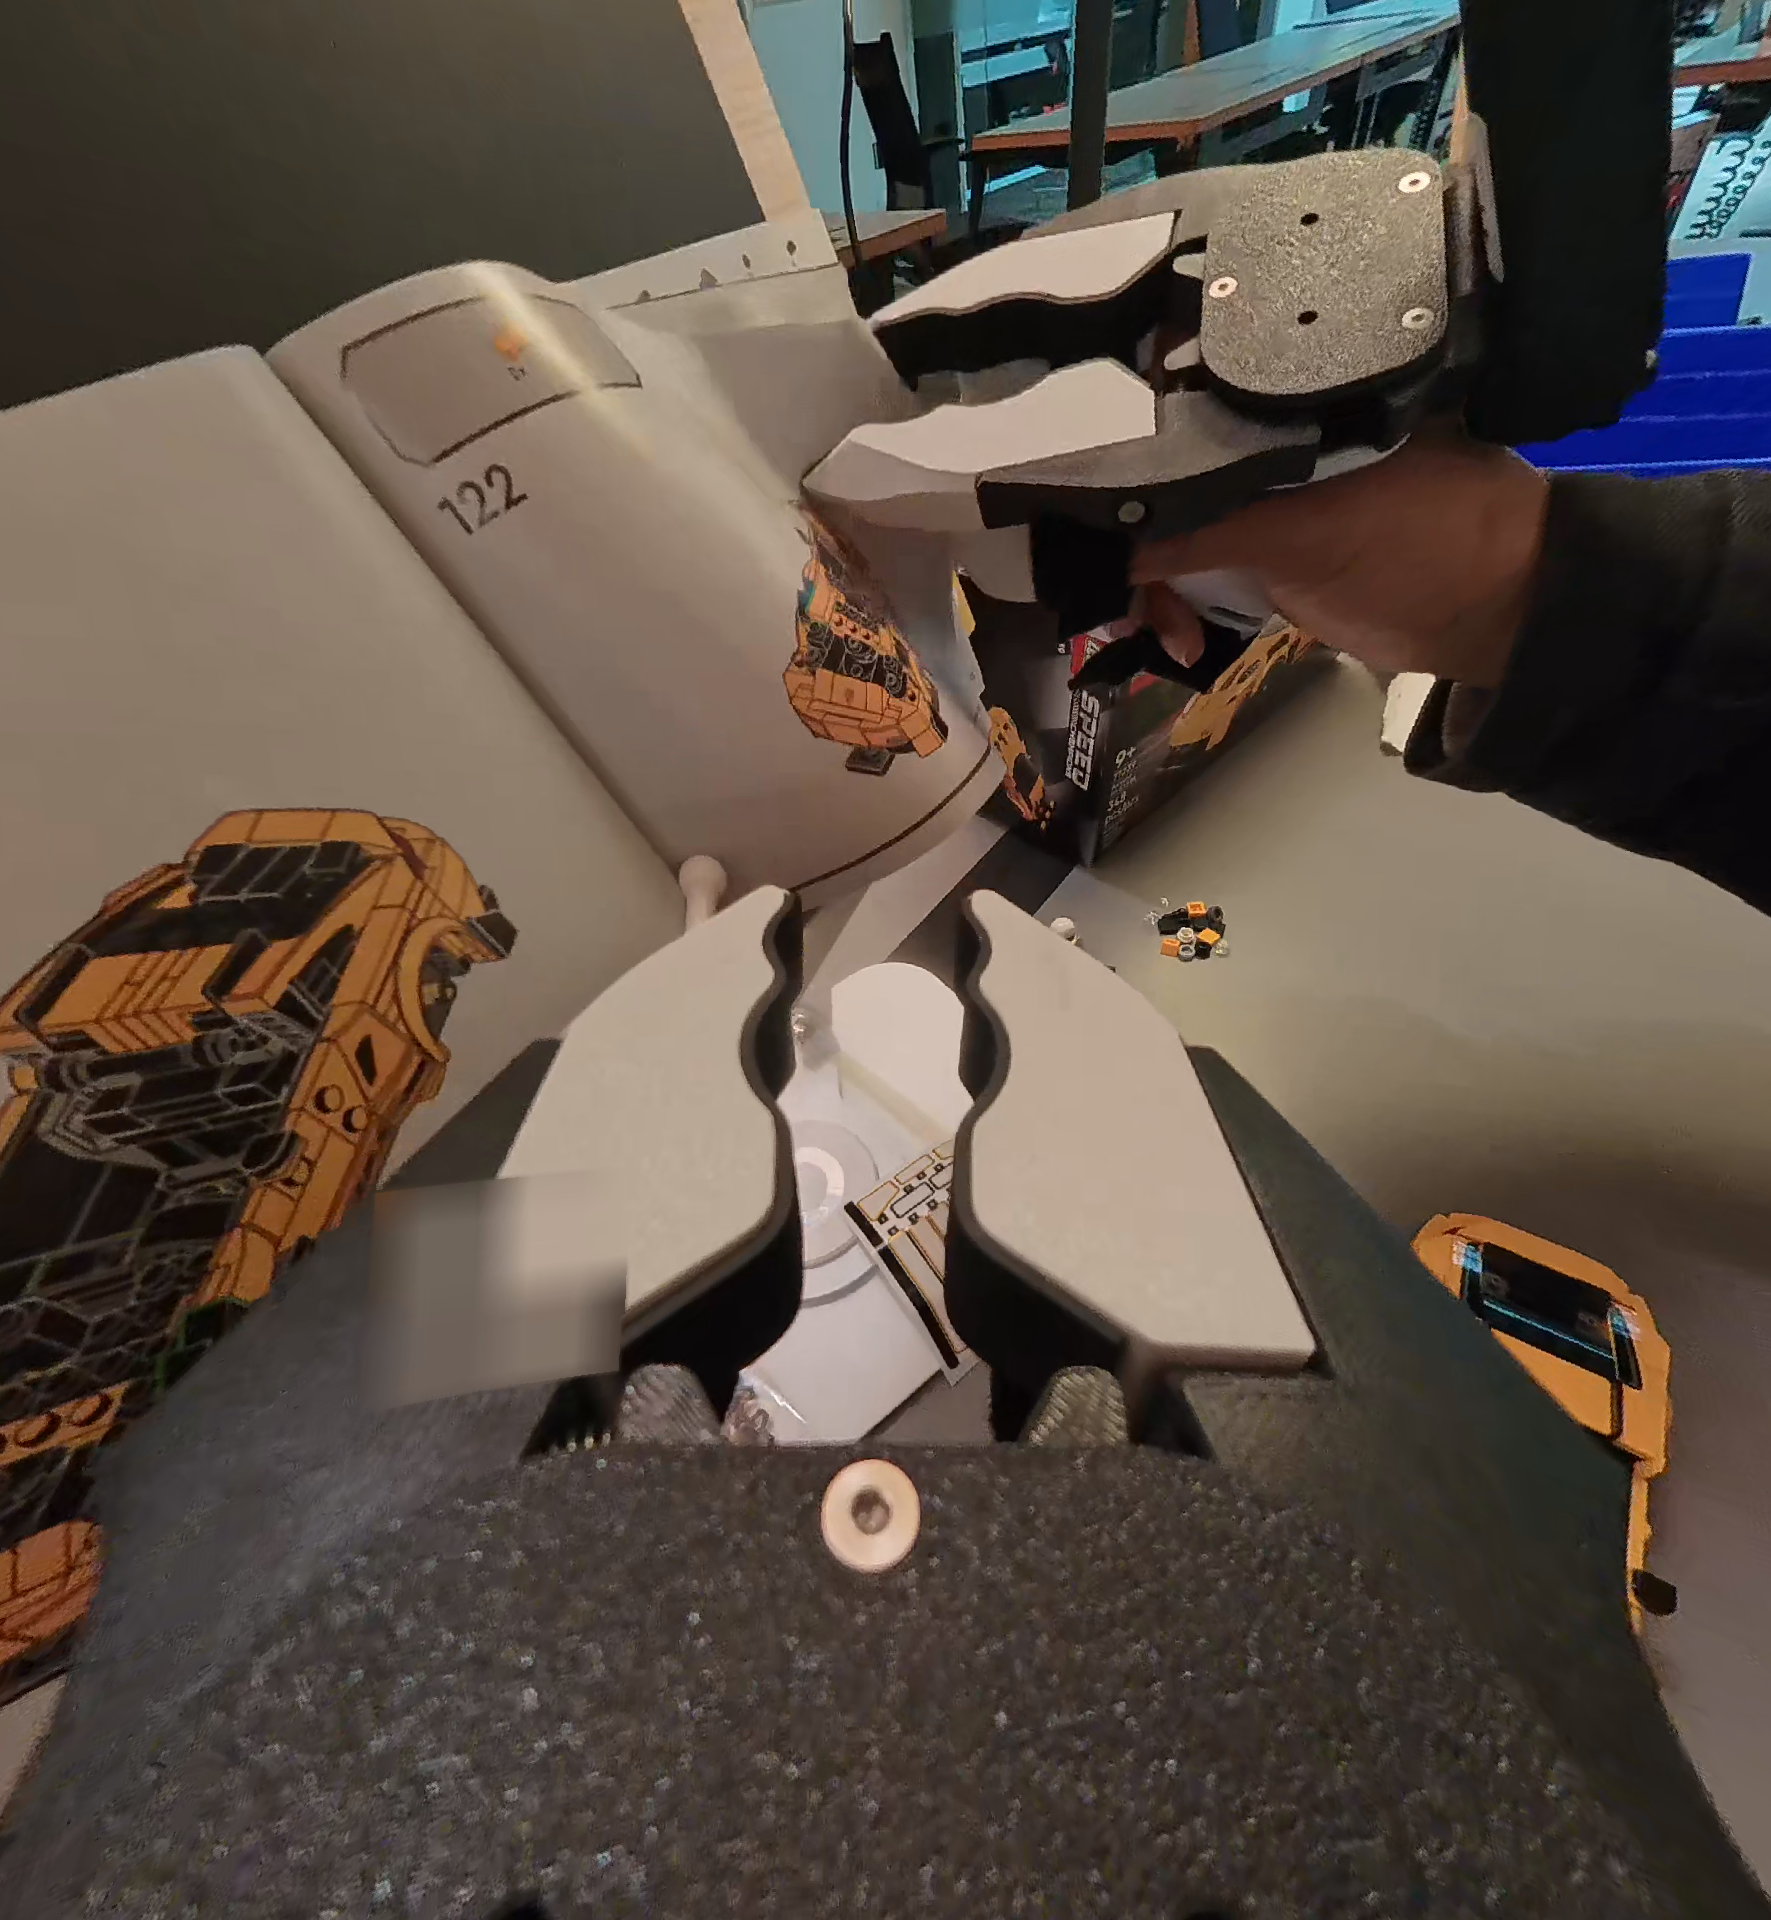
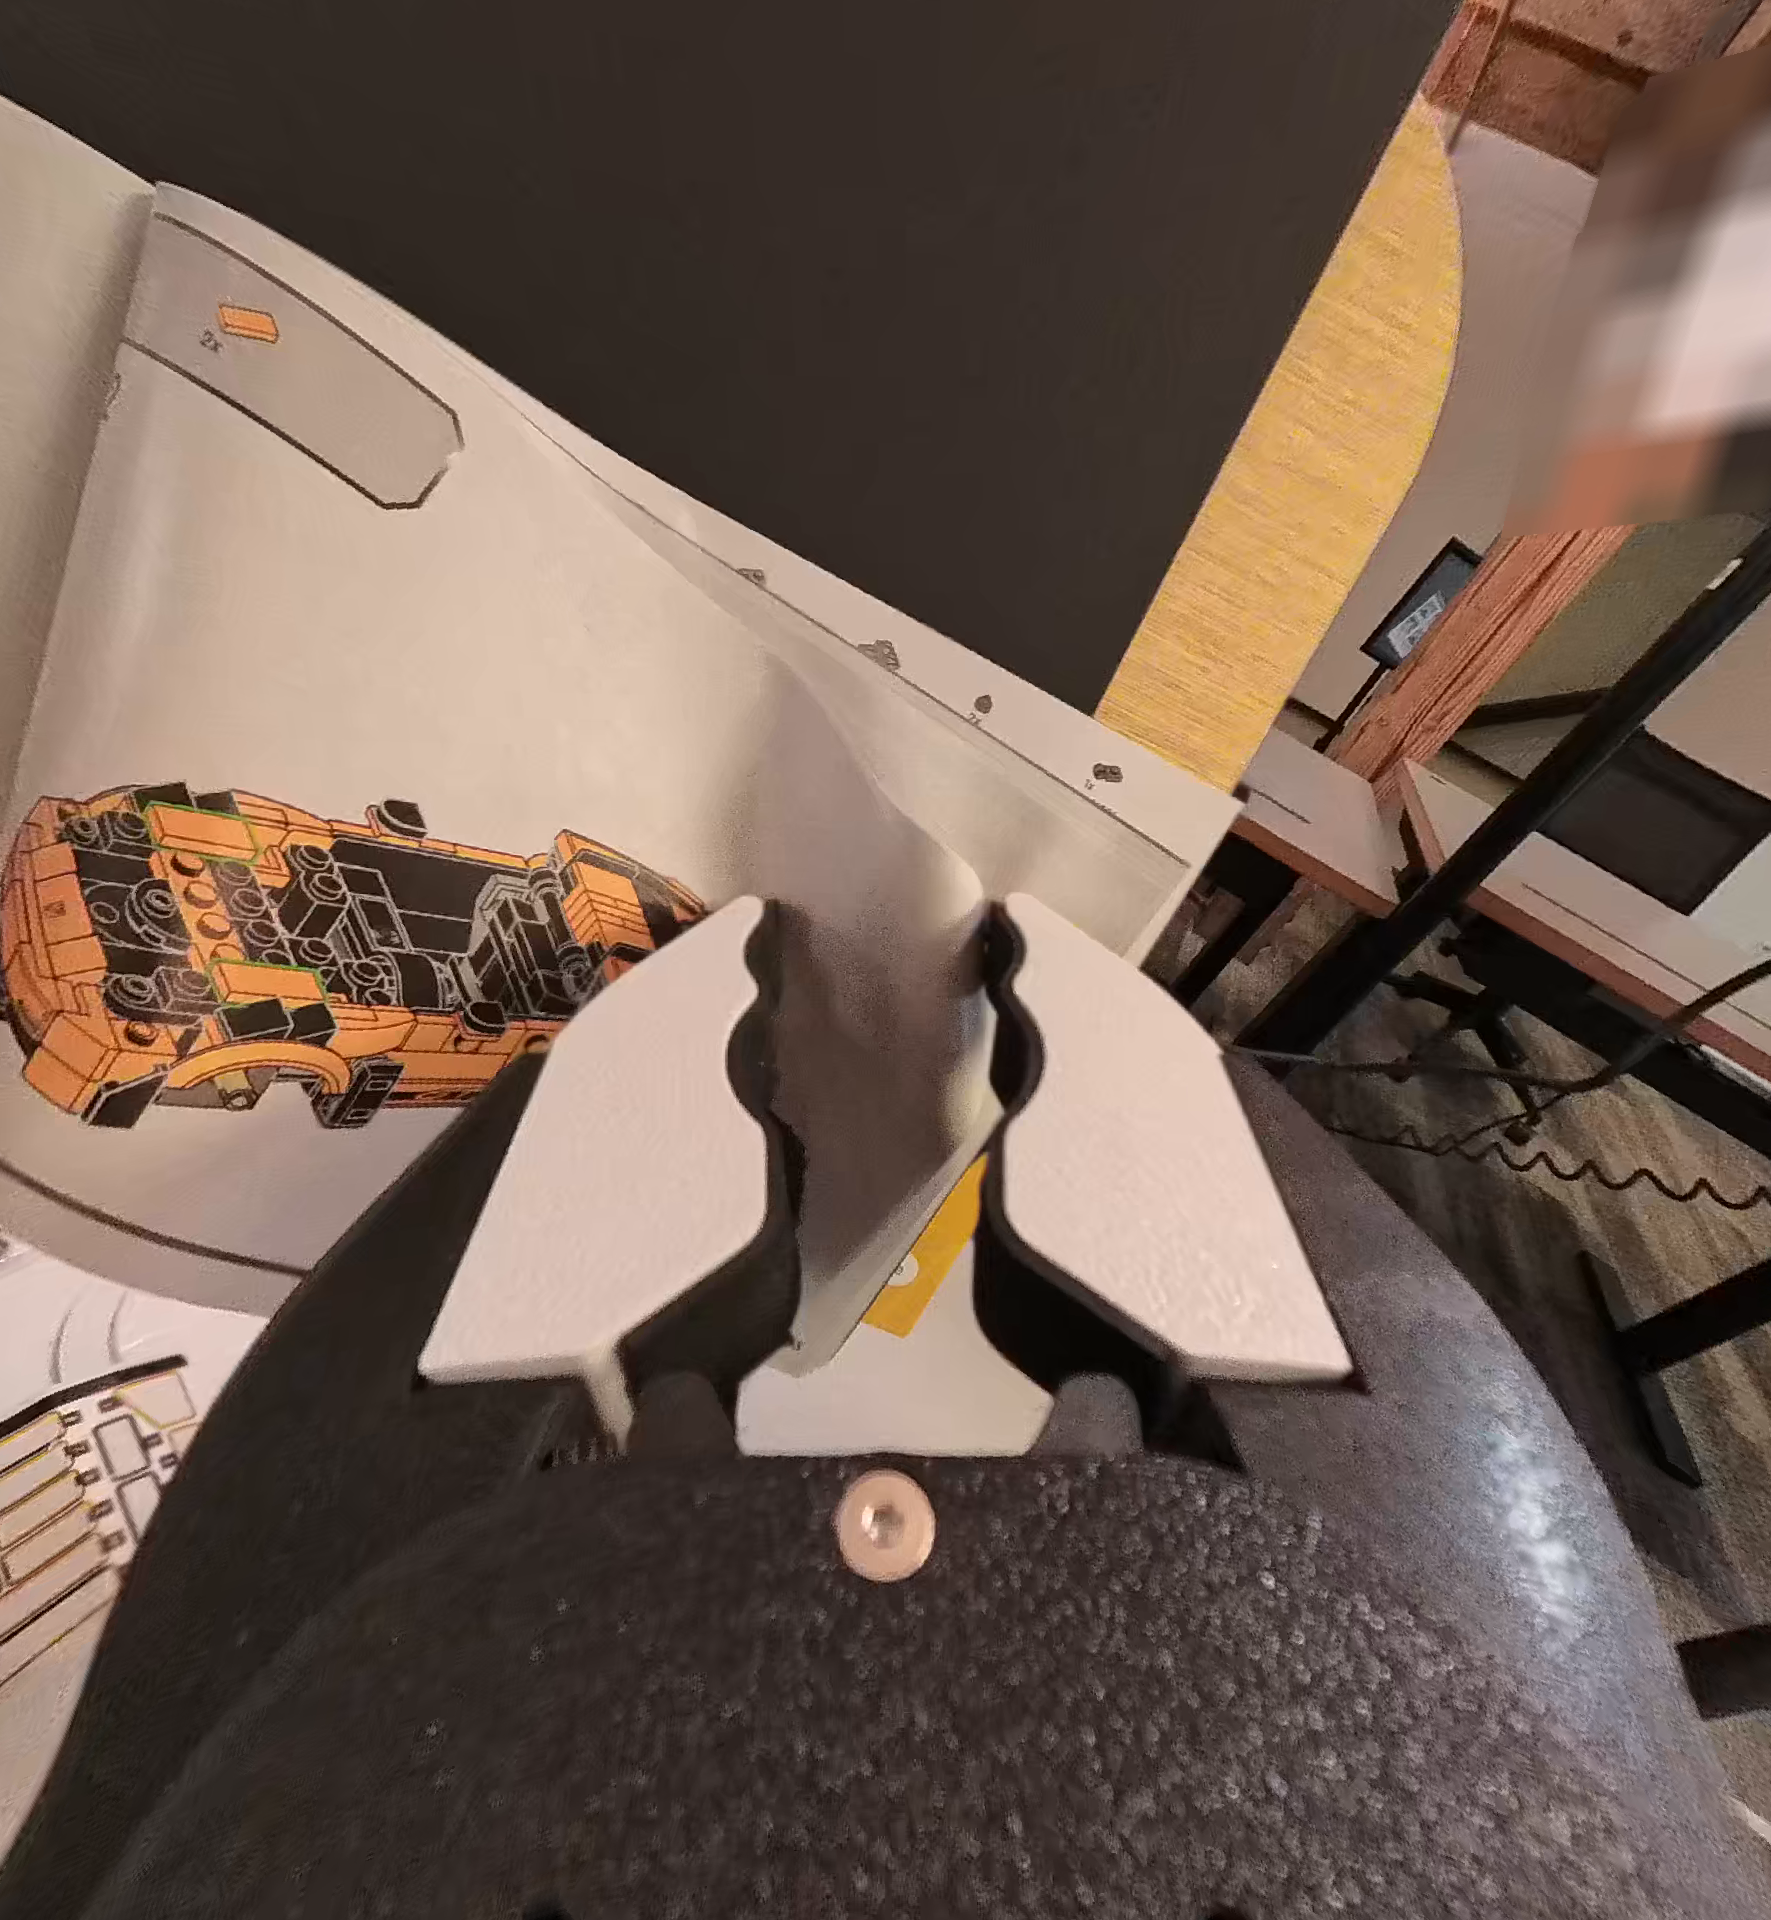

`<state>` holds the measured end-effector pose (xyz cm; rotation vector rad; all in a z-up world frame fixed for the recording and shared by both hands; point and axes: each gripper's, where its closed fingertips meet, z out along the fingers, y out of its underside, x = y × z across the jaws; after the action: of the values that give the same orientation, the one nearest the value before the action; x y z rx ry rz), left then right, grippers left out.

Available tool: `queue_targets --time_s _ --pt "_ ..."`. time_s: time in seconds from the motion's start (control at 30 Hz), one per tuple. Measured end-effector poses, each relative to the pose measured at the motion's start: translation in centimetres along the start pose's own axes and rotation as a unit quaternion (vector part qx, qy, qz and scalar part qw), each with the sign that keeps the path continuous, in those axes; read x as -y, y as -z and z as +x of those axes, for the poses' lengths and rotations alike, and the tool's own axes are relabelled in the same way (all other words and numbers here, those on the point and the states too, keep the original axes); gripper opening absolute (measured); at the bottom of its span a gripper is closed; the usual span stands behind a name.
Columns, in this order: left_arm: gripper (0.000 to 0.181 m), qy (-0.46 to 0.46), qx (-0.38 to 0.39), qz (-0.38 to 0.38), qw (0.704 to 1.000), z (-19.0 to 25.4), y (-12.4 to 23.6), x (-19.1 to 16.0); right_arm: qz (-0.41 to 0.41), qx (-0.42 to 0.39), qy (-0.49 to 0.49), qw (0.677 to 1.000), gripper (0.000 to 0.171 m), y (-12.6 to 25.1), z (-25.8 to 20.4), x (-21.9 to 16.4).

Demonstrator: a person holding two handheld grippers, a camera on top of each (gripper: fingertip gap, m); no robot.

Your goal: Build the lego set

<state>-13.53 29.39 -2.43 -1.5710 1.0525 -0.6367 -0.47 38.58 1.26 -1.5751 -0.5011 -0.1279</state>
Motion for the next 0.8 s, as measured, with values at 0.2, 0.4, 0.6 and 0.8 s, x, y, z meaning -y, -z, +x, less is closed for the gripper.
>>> queue_targets --time_s 0.2,0.4,0.6,0.8 --pt "0.028 0.005 0.003 0.002 1.0 0.0 0.4 -0.1 0.025 -0.065 0.063 0.996 0.018 1.2 0.6 0.8" --pt "0.029 0.013 -0.013 0.021 1.0 1.0 0.4 1.7 0.101 -0.11 0.102 0.984 0.01 4.3 1.2 2.5" --pt "0.032 0.099 -0.11 0.067 0.987 4.9 -1.4 6.6 0.16 -0.1 0.161 0.969 0.01 7.3 -1.0 3.8" --pt "0.028 0.195 -0.176 0.076 0.962 7.0 -4.0 9.0 0.188 -0.08 0.195 0.959 0.01 9.7 -2.9 4.1"
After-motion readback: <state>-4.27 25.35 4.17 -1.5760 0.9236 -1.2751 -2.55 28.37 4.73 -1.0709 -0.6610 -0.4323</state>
